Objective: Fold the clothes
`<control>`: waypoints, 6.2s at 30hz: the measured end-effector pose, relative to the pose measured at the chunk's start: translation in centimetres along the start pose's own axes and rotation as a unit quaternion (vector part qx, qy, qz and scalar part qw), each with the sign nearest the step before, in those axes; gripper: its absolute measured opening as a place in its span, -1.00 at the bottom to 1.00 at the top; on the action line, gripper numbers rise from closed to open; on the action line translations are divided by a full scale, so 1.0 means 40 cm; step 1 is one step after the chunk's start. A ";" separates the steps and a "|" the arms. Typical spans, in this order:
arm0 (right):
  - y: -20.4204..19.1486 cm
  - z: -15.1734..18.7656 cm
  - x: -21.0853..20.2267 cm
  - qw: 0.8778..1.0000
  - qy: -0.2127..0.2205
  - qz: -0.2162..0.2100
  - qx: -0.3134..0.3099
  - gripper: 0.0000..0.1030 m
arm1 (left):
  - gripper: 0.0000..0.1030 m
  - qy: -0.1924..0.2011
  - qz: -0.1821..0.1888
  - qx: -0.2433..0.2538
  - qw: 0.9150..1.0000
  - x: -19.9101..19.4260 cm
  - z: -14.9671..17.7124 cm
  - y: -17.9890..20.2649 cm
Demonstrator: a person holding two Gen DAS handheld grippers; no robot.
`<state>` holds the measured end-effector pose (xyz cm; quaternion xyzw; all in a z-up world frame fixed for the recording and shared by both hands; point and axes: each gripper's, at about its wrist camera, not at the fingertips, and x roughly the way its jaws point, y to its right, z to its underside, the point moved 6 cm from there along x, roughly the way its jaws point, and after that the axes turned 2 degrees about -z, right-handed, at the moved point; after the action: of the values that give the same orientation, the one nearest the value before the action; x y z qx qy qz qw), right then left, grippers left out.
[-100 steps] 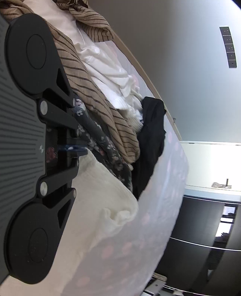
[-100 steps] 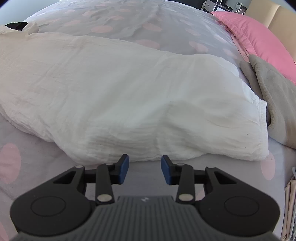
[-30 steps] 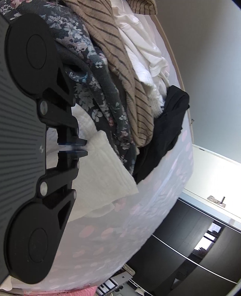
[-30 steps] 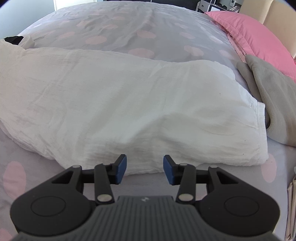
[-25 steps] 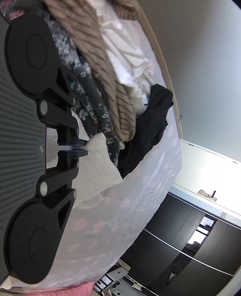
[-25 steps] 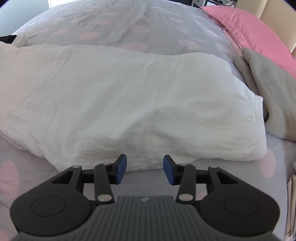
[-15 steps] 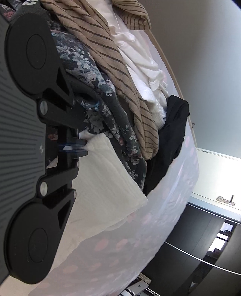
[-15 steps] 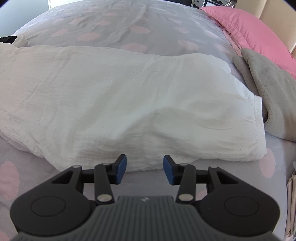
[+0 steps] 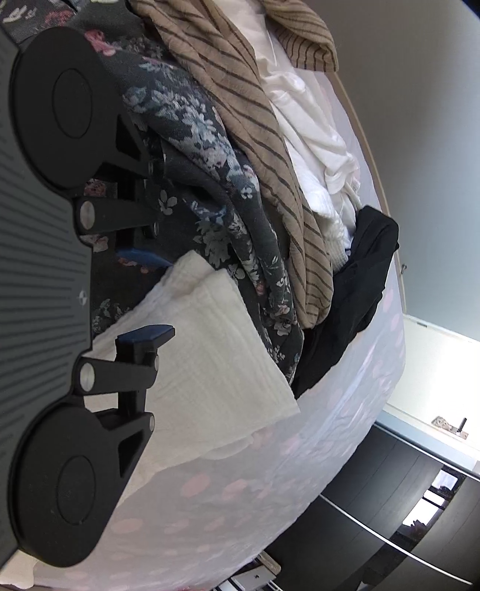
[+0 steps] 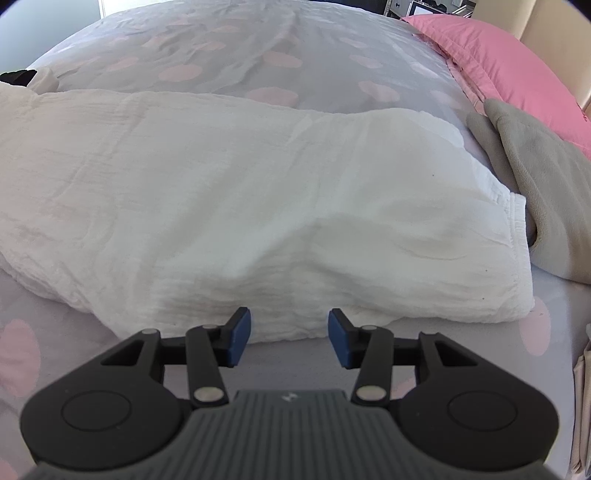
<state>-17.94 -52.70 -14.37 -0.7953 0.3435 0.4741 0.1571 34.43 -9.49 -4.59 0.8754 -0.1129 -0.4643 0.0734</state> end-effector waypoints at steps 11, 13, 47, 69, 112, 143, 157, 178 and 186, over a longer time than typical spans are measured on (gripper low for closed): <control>-0.007 -0.004 0.000 1.000 0.003 0.000 -0.006 -0.03 | -0.93 0.041 0.016 0.065 0.997 0.013 0.009 0.042; -0.004 -0.006 0.000 1.000 0.004 0.001 -0.005 -0.03 | -0.97 0.066 0.024 0.083 0.994 -0.013 0.003 0.061; -0.062 -0.019 -0.048 0.995 0.042 -0.090 0.026 -0.04 | -0.98 0.012 0.167 0.618 0.768 -0.051 0.802 0.548; -0.342 -0.266 0.078 0.952 -0.062 -0.281 0.107 -0.05 | -0.35 -0.027 0.114 0.480 0.870 -0.011 0.518 0.431; -0.305 -0.427 -0.016 0.993 -0.033 -0.111 0.027 -0.82 | -0.18 -0.052 0.082 0.470 0.878 0.015 0.499 0.393; 0.562 -0.252 0.016 0.982 -0.066 0.085 0.158 -0.81 | -0.15 -0.056 0.140 0.504 0.850 -0.015 0.661 0.601; 0.636 -0.070 -0.019 0.961 0.015 0.020 0.274 0.20 | -0.07 -0.178 0.209 0.254 0.927 0.075 0.687 0.630; 0.602 -0.023 0.057 0.926 -0.001 -0.040 0.375 -0.53 | -0.88 -0.185 0.211 0.254 0.926 0.037 0.691 0.676; 0.531 -0.035 -0.092 0.936 -0.055 -0.036 0.345 -0.54 | -0.89 -0.210 0.177 0.308 0.911 -0.133 0.620 0.620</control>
<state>-32.95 -67.22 -8.88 -0.6768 0.4477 0.3638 0.4573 7.75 -32.55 -8.40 0.7024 -0.4161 -0.5591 -0.1443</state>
